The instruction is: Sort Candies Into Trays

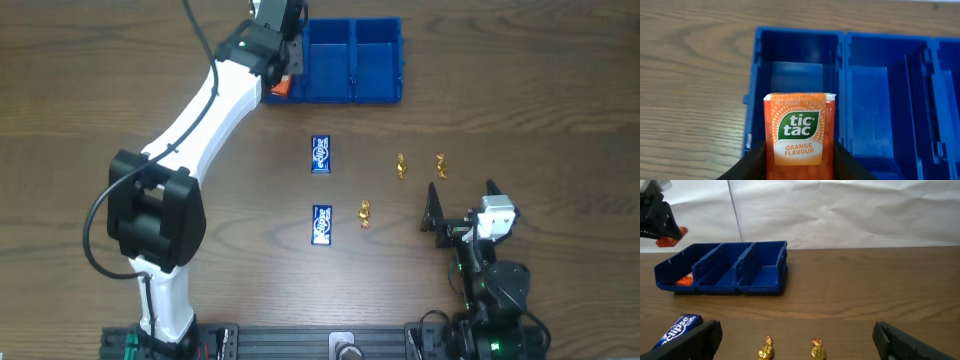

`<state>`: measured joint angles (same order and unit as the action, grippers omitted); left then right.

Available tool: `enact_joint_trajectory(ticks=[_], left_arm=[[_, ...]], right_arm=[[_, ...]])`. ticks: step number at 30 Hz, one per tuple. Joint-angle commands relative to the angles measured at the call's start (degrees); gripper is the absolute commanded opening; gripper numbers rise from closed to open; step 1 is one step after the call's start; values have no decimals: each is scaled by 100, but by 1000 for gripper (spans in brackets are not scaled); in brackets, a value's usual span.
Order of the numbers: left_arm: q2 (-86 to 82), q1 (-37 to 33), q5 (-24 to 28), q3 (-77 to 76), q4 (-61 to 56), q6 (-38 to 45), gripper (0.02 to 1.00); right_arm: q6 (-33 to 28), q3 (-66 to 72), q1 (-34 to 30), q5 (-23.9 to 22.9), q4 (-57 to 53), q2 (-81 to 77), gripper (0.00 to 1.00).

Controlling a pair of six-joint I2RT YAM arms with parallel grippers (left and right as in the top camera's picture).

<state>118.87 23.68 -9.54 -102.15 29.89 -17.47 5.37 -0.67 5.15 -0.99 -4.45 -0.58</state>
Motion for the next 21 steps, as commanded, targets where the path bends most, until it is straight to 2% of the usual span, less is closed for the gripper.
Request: enact_joint_trajectory(ticks=[1,21], left_arm=[[76,-20,83,-142,-17,118,312],[179,-190,361,-140,-11,289,316]], right_arm=[[-55,24,13,28,-17,42,998],[-55,24,13,26,-15,42,998]])
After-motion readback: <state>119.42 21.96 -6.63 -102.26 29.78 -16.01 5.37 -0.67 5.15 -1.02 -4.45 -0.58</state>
